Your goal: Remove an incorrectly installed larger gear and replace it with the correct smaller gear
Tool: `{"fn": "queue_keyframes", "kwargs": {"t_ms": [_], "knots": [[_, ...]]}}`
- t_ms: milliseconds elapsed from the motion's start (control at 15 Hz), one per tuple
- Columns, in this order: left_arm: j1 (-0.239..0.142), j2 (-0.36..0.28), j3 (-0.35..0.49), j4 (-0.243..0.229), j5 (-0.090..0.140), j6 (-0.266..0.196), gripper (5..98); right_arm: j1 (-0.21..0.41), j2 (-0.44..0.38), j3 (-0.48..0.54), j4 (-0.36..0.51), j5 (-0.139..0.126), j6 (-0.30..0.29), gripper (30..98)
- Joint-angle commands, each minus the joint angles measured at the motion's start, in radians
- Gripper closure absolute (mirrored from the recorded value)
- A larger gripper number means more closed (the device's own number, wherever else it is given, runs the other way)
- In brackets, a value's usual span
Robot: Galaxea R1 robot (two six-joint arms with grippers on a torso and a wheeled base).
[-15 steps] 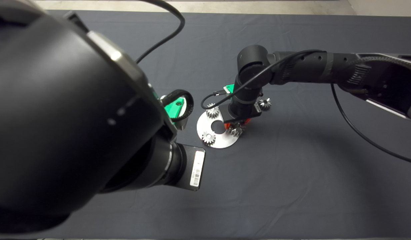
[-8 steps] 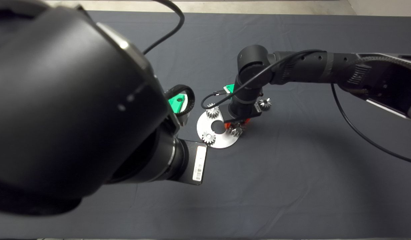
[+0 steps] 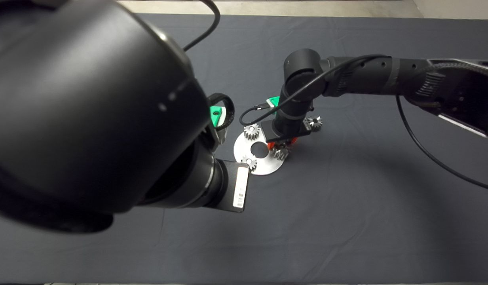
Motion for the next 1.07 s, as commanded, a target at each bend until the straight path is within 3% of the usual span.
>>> {"fn": "queue_keyframes", "kwargs": {"t_ms": [0, 200, 400, 733, 867, 1000], "knots": [[-0.019, 0.007, -0.008, -0.006, 0.071, 0.004, 49.1, 0.194, -0.004, 0.050, 0.061, -0.091, 0.004, 83.1], [-0.019, 0.023, -0.023, -0.006, 0.071, 0.005, 49.1, 0.283, -0.043, 0.067, 0.146, -0.092, 0.004, 83.5], [-0.019, 0.052, -0.037, -0.006, 0.073, 0.005, 49.1, 0.288, -0.138, 0.085, 0.153, -0.100, 0.001, 83.6], [-0.019, 0.057, -0.039, -0.006, 0.073, 0.006, 49.1, 0.113, -0.525, 0.203, 0.069, -0.102, -0.032, 83.7], [-0.019, 0.067, -0.048, -0.006, 0.073, 0.006, 49.1, 0.094, -0.646, 0.212, 0.040, -0.101, -0.065, 83.7], [-0.019, 0.090, -0.065, -0.006, 0.071, 0.010, 49.1, 0.081, -0.710, 0.213, 0.040, -0.101, -0.098, 83.8]]}}
